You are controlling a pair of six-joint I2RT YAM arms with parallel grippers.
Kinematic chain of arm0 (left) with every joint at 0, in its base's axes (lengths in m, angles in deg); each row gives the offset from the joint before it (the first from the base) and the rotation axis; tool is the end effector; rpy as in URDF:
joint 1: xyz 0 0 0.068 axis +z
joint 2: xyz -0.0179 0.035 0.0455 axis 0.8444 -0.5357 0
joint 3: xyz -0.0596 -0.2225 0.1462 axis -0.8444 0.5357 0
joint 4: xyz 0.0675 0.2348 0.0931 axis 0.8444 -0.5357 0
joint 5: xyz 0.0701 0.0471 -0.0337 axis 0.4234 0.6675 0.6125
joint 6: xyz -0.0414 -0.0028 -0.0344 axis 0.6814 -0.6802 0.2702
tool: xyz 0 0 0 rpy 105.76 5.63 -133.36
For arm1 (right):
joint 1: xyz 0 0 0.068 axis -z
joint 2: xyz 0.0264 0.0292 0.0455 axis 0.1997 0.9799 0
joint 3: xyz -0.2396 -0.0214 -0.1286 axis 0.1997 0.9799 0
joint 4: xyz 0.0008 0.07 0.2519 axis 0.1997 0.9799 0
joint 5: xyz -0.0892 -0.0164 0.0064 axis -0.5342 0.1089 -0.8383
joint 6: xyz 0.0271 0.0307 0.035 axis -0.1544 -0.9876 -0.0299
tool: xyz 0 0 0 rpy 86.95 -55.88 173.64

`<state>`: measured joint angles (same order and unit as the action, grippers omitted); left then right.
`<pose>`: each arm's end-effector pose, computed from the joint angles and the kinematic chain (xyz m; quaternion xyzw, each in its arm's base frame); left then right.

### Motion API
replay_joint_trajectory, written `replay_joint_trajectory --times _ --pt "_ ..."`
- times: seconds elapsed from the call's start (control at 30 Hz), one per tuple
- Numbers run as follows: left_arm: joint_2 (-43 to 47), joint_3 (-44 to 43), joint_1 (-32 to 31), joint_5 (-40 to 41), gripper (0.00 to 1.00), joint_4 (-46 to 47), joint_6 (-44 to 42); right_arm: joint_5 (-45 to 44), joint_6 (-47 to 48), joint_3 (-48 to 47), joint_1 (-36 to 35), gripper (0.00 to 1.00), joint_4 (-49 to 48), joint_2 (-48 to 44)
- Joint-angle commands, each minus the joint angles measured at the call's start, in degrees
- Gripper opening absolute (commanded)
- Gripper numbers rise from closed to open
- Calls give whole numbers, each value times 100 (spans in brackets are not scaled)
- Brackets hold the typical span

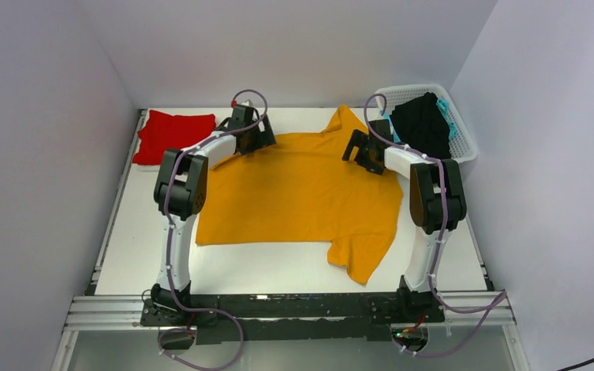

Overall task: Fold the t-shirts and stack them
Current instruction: Flatten out the tshirt

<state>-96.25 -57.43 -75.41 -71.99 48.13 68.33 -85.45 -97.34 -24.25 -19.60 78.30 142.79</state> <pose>0.4856 -0.1574 0.1671 -0.1277 0.9077 -0.1908 0.3512 0.4197 0.0604 0.1628 0.1765 0.9225 0.1235 0.3202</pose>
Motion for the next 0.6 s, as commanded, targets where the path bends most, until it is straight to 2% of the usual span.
replay_joint_trajectory --times 0.0,0.13,0.23,0.4,0.5,0.57 --pt "644 326 -3 -335 99 -111 -155 -186 335 -70 -10 100 356 -139" --pt "1558 620 -81 -395 99 -340 -468 -439 657 77 -379 100 513 -755" --pt "2562 1377 -187 -295 99 -335 -537 -796 700 509 -731 100 622 -1394" --pt "4609 3611 -276 61 99 -177 -73 -1197 420 1522 -1166 100 617 -2703" --pt "5805 4862 -284 692 99 -697 435 -1269 191 2218 -1156 100 558 -3672" --pt "6783 5671 -285 1046 99 -1382 1014 -1392 -48 2713 -1114 100 474 -4259"
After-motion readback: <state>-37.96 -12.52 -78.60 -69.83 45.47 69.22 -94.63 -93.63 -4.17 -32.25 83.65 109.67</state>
